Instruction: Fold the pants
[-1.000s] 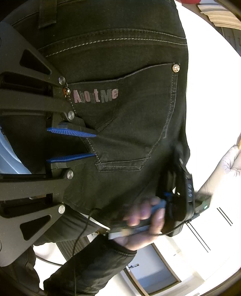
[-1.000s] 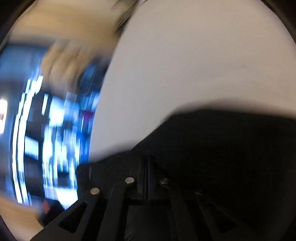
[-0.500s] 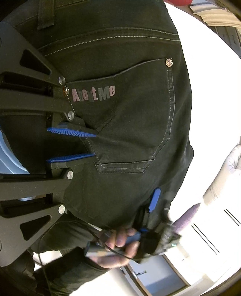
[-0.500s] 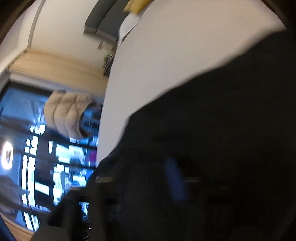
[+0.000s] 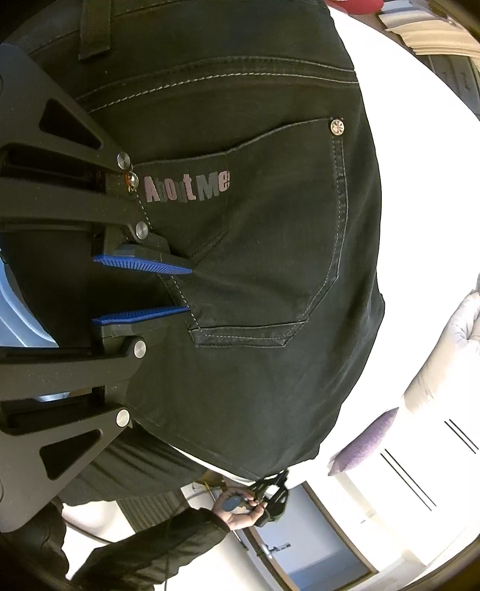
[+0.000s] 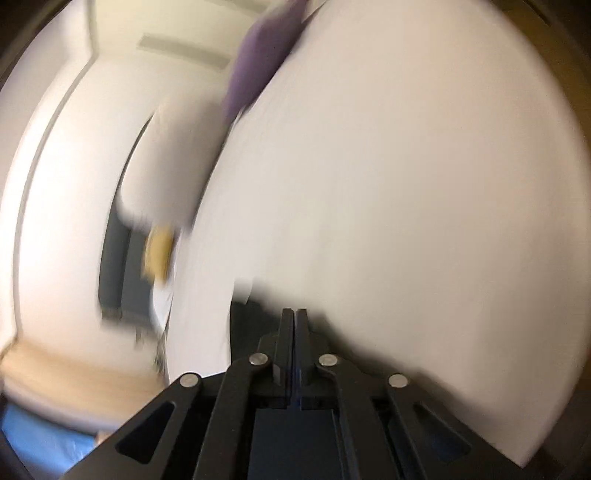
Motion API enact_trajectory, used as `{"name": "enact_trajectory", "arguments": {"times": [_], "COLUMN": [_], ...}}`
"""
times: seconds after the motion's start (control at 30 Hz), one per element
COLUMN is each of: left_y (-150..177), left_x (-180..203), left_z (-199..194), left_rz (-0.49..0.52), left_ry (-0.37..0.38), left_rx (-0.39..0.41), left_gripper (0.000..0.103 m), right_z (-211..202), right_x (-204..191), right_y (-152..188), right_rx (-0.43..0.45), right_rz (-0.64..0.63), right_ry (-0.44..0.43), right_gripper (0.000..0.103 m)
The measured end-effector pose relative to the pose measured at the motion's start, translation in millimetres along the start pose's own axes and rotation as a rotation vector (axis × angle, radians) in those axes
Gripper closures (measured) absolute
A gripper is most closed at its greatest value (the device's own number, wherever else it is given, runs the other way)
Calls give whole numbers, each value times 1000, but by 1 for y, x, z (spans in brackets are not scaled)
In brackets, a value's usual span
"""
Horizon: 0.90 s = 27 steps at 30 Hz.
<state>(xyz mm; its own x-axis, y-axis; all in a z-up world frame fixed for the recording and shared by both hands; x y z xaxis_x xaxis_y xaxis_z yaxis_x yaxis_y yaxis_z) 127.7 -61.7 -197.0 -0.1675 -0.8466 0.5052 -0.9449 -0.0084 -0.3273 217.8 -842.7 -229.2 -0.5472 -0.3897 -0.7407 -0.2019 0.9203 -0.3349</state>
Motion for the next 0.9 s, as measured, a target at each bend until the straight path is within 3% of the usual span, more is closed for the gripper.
{"name": "enact_trajectory", "arguments": {"times": [0.03, 0.07, 0.17, 0.27, 0.37, 0.47, 0.5, 0.53, 0.57, 0.6, 0.63, 0.7, 0.77, 0.87, 0.9], "left_y": [0, -1, -5, -8, -22, -45, -51, -57, -62, -65, -69, -72, -77, -80, -82], "left_x": [-2, -3, -2, 17, 53, 90, 100, 110, 114, 110, 96, 73, 49, 6, -7], "left_z": [-1, -1, -6, -21, -35, -17, -7, 7, 29, 41, 59, 68, 54, 27, 20], "left_rz": [-7, -19, -51, 0, 43, 62, 87, 114, 128, 130, 129, 72, -3, -14, -34], "left_ry": [6, 12, 1, -38, 33, 147, 170, 191, 197, 171, 95, 84, 128, 58, 74], "left_rx": [1, 3, 7, 18, 64, 67, 68, 58, 30, 16, 5, -9, 19, 68, 78], "left_gripper": [85, 85, 85, 85, 85, 85, 85, 85, 85, 85, 85, 85, 85, 85, 85], "right_z": [-10, -21, -42, -33, -5, 32, 44, 52, 57, 66, 68, 65, 52, 49, 48], "right_x": [5, -5, -75, -152, -191, -198, -193, -188, -185, -185, -184, -173, -148, -122, -113], "right_y": [-12, -20, -3, 79, 188, 295, 316, 330, 334, 339, 335, 314, 282, 230, 212], "right_rx": [32, 55, 47, -144, -400, -609, -667, -688, -684, -682, -684, -639, -558, -439, -402], "right_rz": [20, 16, -155, -298, -355, -304, -280, -294, -332, -350, -319, -300, -259, -220, -208], "right_ry": [24, -16, -172, -363, -459, -433, -418, -388, -344, -319, -339, -311, -293, -235, -216], "right_gripper": [56, 49, 46, 46, 57, 62, 70, 93, 102, 103, 103, 103, 103, 103, 103]}}
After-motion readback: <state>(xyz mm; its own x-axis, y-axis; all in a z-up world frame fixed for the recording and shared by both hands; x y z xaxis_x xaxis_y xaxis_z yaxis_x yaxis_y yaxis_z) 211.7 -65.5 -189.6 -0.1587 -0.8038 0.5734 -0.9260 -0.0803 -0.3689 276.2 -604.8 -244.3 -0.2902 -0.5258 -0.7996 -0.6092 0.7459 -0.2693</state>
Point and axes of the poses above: each gripper's, at about its wrist camera, not at the fingertips, and z roughly the way its jaws point, x to its right, y to its underside, the point moved 10 cm from there along z, roughly the way its jaws point, and after that the axes turned 9 degrees about -z, right-handed, at the moved point
